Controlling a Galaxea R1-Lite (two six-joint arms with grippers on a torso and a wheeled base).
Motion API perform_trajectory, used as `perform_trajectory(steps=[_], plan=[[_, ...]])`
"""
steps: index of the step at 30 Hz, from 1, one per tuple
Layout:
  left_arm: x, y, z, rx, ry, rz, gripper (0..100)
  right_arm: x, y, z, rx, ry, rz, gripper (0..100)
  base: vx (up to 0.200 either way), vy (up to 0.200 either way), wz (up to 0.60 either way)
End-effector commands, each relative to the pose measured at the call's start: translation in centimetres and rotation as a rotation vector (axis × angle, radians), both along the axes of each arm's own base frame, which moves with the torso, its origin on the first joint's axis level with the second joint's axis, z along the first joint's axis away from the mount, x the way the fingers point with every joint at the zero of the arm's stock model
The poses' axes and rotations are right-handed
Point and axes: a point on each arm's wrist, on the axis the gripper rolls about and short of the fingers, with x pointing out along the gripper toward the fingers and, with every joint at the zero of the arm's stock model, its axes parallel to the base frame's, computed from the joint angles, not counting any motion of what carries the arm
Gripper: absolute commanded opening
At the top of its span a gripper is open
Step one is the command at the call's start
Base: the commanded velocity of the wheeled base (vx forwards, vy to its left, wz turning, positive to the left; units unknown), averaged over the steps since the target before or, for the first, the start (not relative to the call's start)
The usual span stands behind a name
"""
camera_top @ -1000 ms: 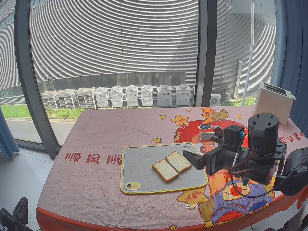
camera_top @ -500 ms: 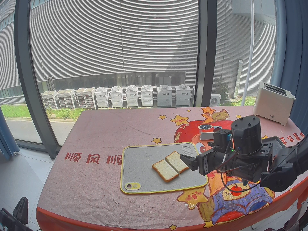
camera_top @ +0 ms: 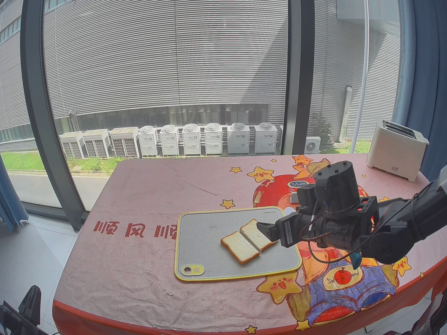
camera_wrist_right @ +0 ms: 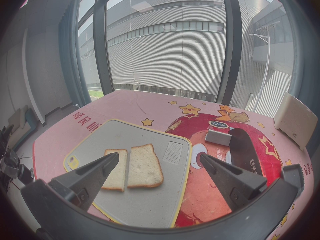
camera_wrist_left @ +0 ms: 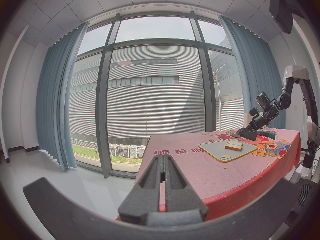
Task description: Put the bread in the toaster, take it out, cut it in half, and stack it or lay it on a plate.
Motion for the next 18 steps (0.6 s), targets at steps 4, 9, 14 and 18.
perform_trajectory(steps=[4,9,14,18], plan=[[0.0,0.0,-0.5,0.0,0.001,0.0,0,0.9,-0.3,-0.9,-0.025,0.034,-0.025,100,0.0,0.0,0.0],[0.0,0.0,-0.5,0.0,0.001,0.0,0,1.5,-0.8,-1.3,-0.031,0.041,-0.047,100,0.0,0.0,0.0],[0.0,0.0,-0.5,0.0,0.001,0.0,0,1.9,-0.7,-2.0,-0.047,0.052,-0.058,100,0.0,0.0,0.0],[0.0,0.0,-0.5,0.0,0.001,0.0,0,2.0,-0.6,-2.7,-0.059,0.06,-0.061,100,0.0,0.0,0.0]])
